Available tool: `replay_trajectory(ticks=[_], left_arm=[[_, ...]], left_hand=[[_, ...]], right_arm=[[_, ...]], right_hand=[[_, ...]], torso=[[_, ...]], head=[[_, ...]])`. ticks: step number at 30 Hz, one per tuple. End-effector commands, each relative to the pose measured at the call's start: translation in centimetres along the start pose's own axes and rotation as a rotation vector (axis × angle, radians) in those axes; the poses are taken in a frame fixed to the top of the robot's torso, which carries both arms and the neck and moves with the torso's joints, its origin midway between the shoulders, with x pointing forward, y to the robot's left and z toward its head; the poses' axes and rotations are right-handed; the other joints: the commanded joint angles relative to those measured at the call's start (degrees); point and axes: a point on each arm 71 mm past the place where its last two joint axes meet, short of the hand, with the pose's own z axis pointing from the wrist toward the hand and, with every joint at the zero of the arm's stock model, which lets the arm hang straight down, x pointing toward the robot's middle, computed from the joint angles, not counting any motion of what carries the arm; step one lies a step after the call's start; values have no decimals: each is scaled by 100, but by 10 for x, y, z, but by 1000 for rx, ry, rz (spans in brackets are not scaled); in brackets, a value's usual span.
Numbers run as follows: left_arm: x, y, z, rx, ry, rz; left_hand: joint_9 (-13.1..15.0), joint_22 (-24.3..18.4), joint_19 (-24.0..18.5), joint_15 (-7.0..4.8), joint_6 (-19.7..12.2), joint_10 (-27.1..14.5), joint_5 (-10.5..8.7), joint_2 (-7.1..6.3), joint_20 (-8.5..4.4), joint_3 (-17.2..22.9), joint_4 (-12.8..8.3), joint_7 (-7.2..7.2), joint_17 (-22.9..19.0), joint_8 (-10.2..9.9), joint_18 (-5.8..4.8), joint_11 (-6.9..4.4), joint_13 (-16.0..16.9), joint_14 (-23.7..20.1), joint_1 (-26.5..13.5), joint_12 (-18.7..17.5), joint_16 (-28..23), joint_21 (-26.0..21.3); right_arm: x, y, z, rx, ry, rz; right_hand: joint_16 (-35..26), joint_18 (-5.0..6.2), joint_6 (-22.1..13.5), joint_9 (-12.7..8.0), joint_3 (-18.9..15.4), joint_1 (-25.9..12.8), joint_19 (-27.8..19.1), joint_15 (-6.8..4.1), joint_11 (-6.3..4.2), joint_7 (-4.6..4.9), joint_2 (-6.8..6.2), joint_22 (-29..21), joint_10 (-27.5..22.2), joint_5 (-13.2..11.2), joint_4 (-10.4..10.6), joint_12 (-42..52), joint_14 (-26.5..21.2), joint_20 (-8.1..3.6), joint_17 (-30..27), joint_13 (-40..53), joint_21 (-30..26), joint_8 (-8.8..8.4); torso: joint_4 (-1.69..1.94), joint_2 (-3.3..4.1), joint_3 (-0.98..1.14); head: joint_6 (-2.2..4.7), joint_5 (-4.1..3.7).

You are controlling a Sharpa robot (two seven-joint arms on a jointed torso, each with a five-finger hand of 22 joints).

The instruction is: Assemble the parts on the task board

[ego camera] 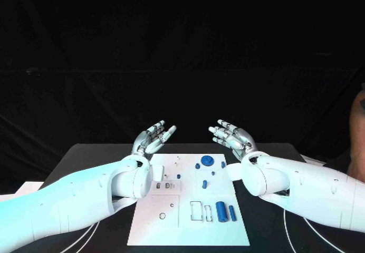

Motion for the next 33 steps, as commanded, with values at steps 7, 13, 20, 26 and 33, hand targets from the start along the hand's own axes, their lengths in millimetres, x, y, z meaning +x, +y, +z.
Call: replay_trajectory(ticks=[7,13,20,26,33], left_arm=[[7,-2,1,21,78,-33],[-16,-11,-4,49,69,-28],[-26,-23,-12,66,80,-26],[-33,-34,-22,78,92,-23],[-32,-46,-35,78,129,-40]], left_hand=[[91,195,934,117,922,1031,22,152,78,49,-9,748,171,178,141,179,90,1405,383,175,327,357],[285,663,3271,-240,3078,3573,12,308,28,-20,-236,598,417,652,455,-75,259,3351,507,697,970,1389],[308,915,4314,-656,3830,4641,1,279,-357,-122,-483,329,844,794,480,-411,320,4643,671,885,1394,1993],[263,1031,4611,-793,4053,5008,-15,224,-508,-203,-665,241,1163,676,467,-526,276,4996,822,714,1438,2213],[242,1097,4739,-835,4114,5121,-41,219,-557,-257,-697,229,1318,609,464,-545,261,5117,819,619,1460,2327]], right_arm=[[17,0,7,39,309,-14],[-10,19,15,-132,218,-358],[-17,35,16,-208,225,-553],[-18,47,19,-241,249,-726],[-13,57,22,-218,317,-1031]], right_hand=[[464,450,1927,182,322,790,1804,-170,-95,777,63,270,2614,20,-527,441,2722,21,195,190,576,310],[577,665,3512,216,759,749,2428,-450,-351,584,-61,326,3553,32,-791,545,3686,-23,183,153,888,443],[517,667,3877,207,1155,566,2754,-586,-457,479,-256,335,3957,14,-852,410,4167,-151,191,146,1053,357],[505,671,4063,214,1264,462,2989,-679,-533,402,-406,358,4164,-21,-829,323,4492,-238,213,151,1184,303],[637,652,4333,230,1225,499,3814,-942,-710,239,-577,631,4595,-179,-804,284,5184,-588,341,161,1807,276]], torso=[[1,0,-1],[26,142,15],[73,322,47],[92,514,56],[177,749,56]], head=[[0,0],[36,-79],[107,-125],[163,-154],[202,-237]])
